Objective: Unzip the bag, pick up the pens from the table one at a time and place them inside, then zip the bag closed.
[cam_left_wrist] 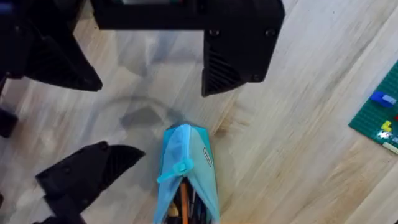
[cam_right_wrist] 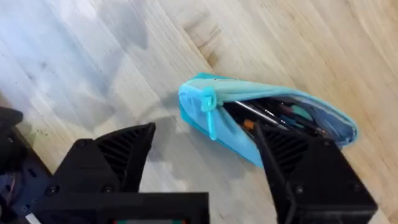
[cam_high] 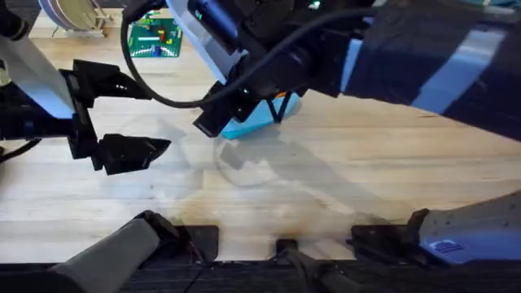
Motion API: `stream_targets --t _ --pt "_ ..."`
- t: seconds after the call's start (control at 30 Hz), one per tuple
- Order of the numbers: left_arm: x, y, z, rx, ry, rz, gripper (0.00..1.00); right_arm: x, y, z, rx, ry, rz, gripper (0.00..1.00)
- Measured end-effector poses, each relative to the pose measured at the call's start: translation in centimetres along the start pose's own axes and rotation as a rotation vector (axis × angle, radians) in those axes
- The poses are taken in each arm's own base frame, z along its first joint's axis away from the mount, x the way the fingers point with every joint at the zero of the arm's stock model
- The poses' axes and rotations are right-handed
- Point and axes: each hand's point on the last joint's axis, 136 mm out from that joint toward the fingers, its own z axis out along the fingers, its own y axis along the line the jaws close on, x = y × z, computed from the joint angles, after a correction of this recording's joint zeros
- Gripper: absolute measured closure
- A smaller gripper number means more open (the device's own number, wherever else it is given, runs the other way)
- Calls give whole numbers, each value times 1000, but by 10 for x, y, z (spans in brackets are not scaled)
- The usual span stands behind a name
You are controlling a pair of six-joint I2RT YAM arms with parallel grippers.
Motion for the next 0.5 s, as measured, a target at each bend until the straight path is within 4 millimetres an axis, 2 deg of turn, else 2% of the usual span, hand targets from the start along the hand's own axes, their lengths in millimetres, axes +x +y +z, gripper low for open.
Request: stream_targets --t 0.13,0.5 --pt "0 0 0 0 0 0 7 1 3 7 -3 8 -5 52" --pt "0 0 0 0 0 0 7 -1 4 12 -2 3 -8 111"
